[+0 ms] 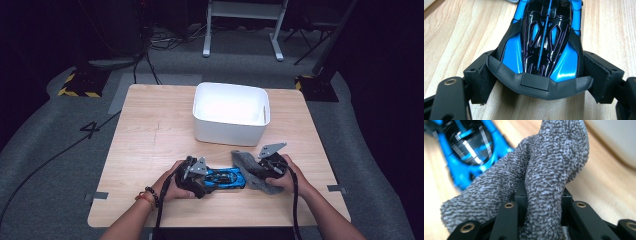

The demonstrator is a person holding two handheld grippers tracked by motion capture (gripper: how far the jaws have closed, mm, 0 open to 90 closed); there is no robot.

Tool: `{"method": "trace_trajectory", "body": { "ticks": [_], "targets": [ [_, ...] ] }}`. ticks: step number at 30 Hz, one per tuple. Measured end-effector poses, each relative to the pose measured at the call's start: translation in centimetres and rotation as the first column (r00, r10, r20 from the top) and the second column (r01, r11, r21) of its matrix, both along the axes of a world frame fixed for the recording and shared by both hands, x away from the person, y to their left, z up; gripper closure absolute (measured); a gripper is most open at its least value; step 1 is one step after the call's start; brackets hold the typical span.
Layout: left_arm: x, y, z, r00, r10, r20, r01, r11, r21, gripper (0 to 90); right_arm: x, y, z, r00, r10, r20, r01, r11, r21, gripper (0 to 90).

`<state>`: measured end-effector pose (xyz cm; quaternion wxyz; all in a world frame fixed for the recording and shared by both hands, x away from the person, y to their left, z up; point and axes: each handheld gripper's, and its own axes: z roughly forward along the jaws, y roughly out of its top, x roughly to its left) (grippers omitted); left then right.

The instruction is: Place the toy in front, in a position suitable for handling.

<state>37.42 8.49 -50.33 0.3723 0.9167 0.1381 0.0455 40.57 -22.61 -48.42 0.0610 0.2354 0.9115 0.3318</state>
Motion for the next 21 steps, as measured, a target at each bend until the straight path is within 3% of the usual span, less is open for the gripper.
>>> {"method": "trace_trajectory", "body": {
  "ticks": [8,11,15,21],
  "targets": [
    [-0.1,-0.1,0.0,0.9999,0.013,0.001,-0.013,0.9999,0.004,20.0,-2.9,-0.4,0.1,0.9986,0.045,0.028,-0.045,0.999,-0.010,70.7],
    [-0.2,-0.2,0.0,0.9997,0.026,-0.001,-0.026,0.9997,0.004,19.8,-4.0,0.3,0.4,0.9966,0.068,0.045,-0.066,0.997,-0.047,70.4],
    [-0.2,-0.2,0.0,0.9996,0.027,-0.001,-0.027,0.9996,0.002,19.8,-4.6,0.5,0.7,0.9943,0.097,0.045,-0.093,0.993,-0.073,70.1],
    [-0.2,-0.2,0.0,0.9995,0.032,-0.004,-0.032,0.9995,0.001,19.8,-4.9,0.7,1.0,0.9920,0.118,0.047,-0.114,0.991,-0.064,70.1]
  ]
}}
